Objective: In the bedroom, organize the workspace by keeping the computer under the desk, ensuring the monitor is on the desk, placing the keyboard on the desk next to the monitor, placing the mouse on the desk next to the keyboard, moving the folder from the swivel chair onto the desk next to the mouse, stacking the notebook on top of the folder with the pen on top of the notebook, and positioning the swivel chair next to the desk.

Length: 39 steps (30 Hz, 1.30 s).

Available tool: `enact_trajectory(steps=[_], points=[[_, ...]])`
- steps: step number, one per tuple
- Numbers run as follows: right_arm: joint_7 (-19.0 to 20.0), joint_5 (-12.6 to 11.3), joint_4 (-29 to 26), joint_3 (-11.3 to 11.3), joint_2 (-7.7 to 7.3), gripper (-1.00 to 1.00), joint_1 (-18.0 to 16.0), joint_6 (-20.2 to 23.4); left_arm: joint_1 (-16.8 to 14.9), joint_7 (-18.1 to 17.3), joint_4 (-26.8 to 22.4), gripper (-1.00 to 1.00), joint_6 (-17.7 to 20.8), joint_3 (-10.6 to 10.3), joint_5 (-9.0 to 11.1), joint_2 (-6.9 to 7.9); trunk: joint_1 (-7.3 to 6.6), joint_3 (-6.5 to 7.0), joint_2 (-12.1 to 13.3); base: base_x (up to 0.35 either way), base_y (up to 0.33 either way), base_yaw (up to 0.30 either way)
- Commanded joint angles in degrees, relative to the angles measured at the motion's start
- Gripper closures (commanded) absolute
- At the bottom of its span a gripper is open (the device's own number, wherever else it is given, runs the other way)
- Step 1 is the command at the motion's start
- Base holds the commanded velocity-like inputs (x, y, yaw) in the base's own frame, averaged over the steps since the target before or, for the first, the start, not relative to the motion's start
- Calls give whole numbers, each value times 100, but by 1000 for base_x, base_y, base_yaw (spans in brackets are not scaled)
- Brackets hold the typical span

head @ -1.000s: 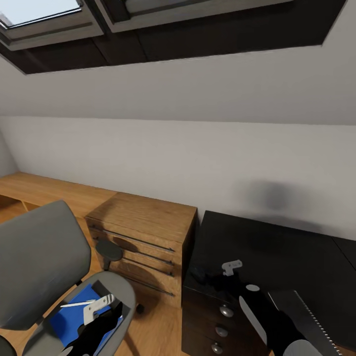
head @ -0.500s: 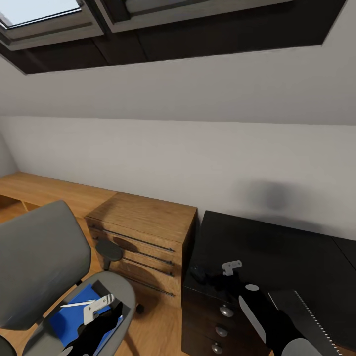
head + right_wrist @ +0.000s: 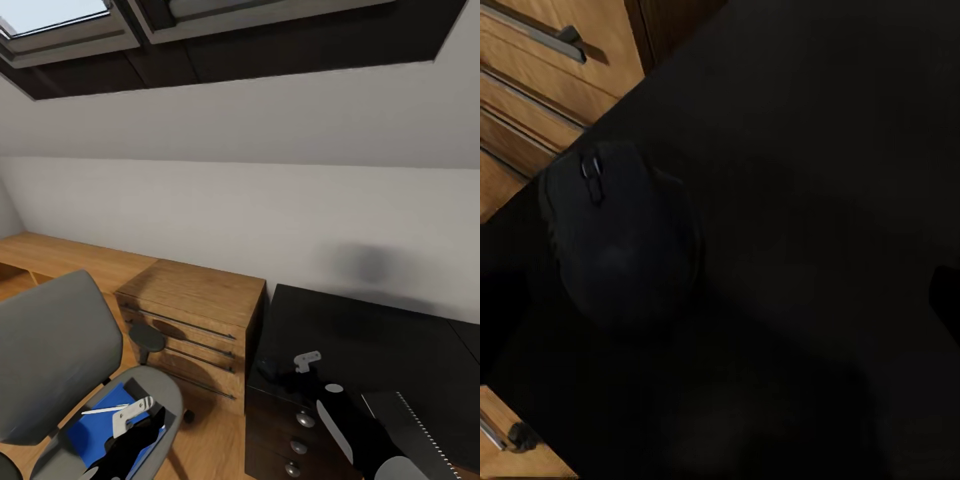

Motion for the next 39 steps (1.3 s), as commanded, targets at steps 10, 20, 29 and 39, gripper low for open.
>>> enact_trajectory(steps=[10,20,29,39], points=[[-12,135,31,21,94,-100,-3,52,0,32,-12,-100,24,4,60,-3,1,-6,-4,0,0,0],[-22,383,165,22,253,-100,-12,64,0,32,-5,-100,24,4,60,-6,1,-6,-4,0,0,0],[-29,510,238,16,324,-100,-12,67,0,32,-3,-100,24,4,60,-7,1,-6,-4,0,0,0],[-29,515,312,10,326,-100,-78,73,0,32,-3,-100,12,4,60,-9,1,-6,-4,101,0,0]])
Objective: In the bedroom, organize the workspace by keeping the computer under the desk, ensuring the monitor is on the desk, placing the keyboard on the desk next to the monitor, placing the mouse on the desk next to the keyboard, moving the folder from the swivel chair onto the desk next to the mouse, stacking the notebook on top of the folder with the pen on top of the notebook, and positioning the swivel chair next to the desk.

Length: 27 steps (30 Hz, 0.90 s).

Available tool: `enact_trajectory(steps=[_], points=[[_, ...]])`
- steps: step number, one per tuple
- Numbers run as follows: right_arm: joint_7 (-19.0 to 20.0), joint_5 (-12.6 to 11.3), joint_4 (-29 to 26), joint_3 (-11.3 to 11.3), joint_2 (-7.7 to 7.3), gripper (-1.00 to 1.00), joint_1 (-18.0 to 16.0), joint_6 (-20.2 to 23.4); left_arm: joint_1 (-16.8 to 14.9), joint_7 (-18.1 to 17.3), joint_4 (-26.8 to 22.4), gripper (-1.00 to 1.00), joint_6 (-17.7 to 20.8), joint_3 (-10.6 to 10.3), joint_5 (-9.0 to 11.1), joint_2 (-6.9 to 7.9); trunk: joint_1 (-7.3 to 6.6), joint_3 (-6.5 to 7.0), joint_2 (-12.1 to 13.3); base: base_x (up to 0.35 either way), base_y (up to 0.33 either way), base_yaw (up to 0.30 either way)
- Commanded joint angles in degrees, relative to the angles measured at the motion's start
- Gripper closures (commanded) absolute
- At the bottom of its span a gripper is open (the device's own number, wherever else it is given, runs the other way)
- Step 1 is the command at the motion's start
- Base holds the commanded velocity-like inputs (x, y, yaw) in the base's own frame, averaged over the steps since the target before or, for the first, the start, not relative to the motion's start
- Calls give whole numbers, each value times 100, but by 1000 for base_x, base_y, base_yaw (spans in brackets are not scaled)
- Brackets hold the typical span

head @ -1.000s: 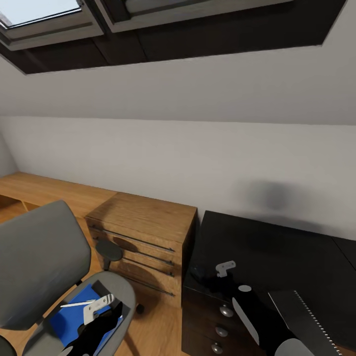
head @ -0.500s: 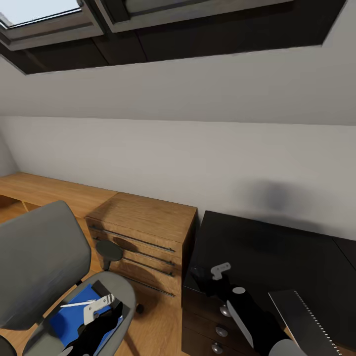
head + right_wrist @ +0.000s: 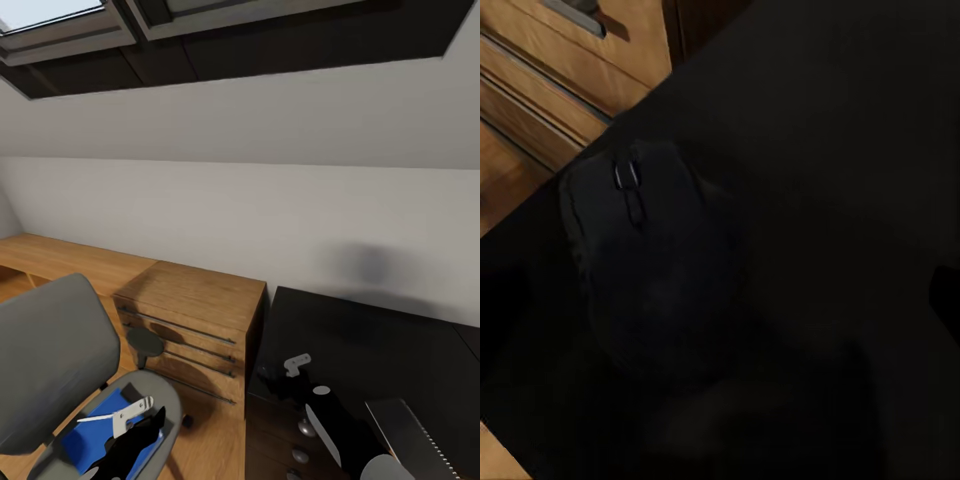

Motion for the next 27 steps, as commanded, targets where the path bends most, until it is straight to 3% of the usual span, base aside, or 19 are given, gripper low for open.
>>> enact_trajectory(steps=[1,27], points=[[-1,-52,-3,10,-2,-100,-5,30,0,31,-12,-100,25,5,60,-3,2,-6,-4,80,0,0],[-1,-45,75,11,6,-100,-8,36,0,31,-12,-100,36,5,60,-3,2,-6,-4,40,24,0]])
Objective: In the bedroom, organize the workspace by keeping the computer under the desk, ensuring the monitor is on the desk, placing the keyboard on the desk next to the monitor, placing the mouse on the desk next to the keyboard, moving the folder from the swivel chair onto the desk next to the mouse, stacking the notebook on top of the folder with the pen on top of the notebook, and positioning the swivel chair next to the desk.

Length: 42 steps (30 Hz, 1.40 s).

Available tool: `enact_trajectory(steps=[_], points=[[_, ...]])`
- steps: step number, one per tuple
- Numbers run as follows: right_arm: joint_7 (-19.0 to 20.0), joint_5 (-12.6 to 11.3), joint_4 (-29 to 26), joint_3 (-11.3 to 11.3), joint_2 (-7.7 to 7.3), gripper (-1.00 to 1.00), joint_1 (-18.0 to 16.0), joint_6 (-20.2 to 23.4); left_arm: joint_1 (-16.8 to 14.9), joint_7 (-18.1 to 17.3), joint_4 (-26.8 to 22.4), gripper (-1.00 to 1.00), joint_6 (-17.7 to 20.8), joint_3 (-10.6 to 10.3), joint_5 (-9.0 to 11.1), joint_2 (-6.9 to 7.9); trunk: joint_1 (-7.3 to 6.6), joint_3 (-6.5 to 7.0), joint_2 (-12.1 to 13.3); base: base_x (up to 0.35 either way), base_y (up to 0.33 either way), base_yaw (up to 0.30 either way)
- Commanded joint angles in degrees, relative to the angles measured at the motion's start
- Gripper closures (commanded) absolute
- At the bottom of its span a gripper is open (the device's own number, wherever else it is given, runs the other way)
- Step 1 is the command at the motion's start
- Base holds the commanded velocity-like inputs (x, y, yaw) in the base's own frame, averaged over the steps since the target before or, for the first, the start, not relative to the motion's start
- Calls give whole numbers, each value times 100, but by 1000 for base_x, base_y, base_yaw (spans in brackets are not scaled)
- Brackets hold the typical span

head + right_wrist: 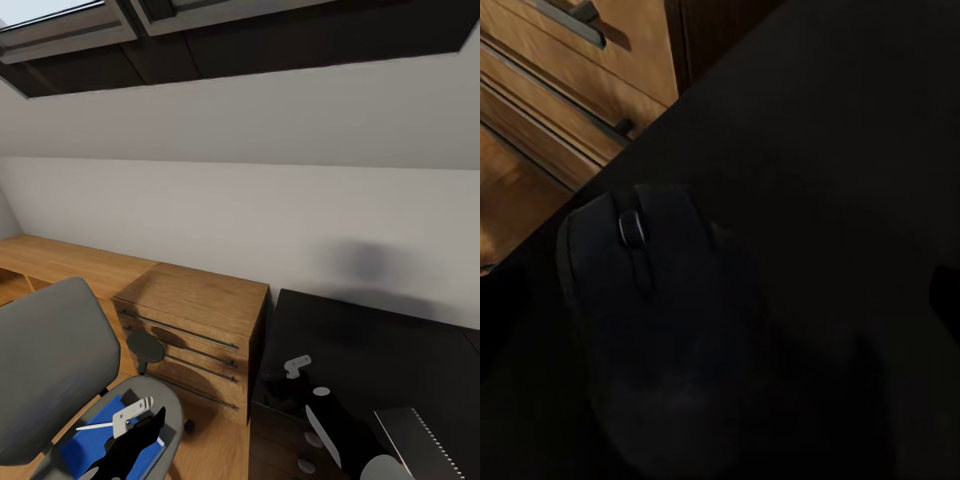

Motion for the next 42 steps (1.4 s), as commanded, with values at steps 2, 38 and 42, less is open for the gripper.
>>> enact_trajectory(steps=[2,38,42], points=[[-1,-50,-4,10,1,-100,-4,32,0,31,-12,-100,24,5,60,-3,1,-6,-4,0,0,0],[-14,16,817,10,158,-100,-362,16,0,31,-12,-100,26,-4,60,-3,1,-6,-4,0,0,0],[-24,17,827,10,158,100,-376,21,0,31,-12,-100,26,-4,60,-3,1,-6,-4,0,0,0]])
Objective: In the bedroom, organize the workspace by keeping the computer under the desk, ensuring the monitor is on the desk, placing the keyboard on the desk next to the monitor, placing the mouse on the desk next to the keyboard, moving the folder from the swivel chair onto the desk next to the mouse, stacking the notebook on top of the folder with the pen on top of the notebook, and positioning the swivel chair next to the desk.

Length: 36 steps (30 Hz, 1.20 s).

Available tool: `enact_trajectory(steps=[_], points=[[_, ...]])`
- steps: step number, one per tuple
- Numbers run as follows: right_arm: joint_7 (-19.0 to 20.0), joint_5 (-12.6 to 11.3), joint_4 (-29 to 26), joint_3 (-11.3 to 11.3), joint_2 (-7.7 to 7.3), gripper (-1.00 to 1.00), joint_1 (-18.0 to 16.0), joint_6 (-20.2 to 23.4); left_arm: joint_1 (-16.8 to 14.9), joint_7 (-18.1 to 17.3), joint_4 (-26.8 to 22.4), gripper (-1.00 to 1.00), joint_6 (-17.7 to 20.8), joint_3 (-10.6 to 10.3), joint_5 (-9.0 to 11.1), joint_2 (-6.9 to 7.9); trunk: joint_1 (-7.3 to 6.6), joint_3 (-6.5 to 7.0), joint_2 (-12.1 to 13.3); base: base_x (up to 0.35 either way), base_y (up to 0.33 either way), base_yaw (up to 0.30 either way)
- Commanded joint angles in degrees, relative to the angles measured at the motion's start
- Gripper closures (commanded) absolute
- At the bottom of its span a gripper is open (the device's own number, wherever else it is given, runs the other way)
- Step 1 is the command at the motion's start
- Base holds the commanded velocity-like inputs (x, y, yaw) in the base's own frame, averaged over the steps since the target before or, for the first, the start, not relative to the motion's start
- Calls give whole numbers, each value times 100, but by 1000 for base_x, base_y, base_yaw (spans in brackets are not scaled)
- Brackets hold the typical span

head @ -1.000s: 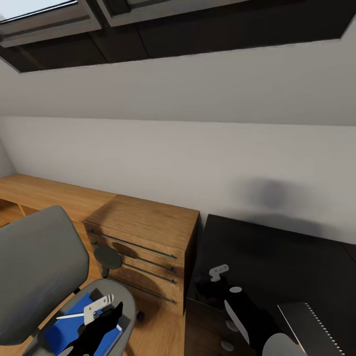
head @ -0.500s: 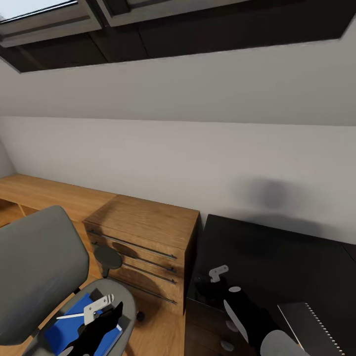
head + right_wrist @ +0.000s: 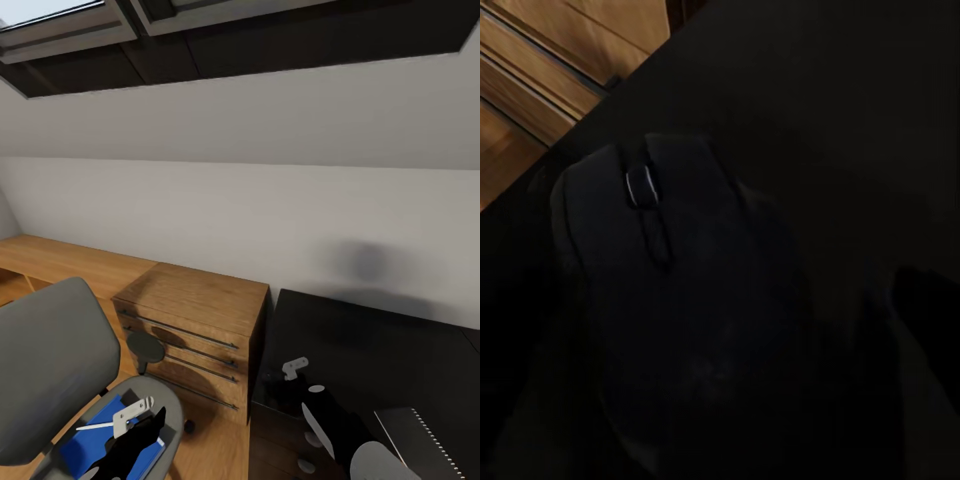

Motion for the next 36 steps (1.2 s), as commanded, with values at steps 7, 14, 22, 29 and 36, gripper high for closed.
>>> enact_trajectory(steps=[7,14,22,29,36], points=[[-6,-48,-4,16,-2,100,-9,34,1,31,-12,-100,23,5,60,-3,1,-6,-4,0,0,0],[-6,-49,-11,16,-2,100,-9,33,1,31,-12,-100,25,5,60,-3,1,-6,-4,0,0,0],[-6,-56,-13,16,-2,100,-9,25,1,31,-12,-100,23,6,60,-3,1,-6,-4,0,0,0],[-82,-57,-48,8,-10,100,-9,13,1,31,1,-100,23,12,60,0,1,-6,-4,0,0,0],[-784,-57,-145,12,-3,100,-9,-16,1,31,5,-100,24,13,60,5,1,-6,-4,-68,0,0]])
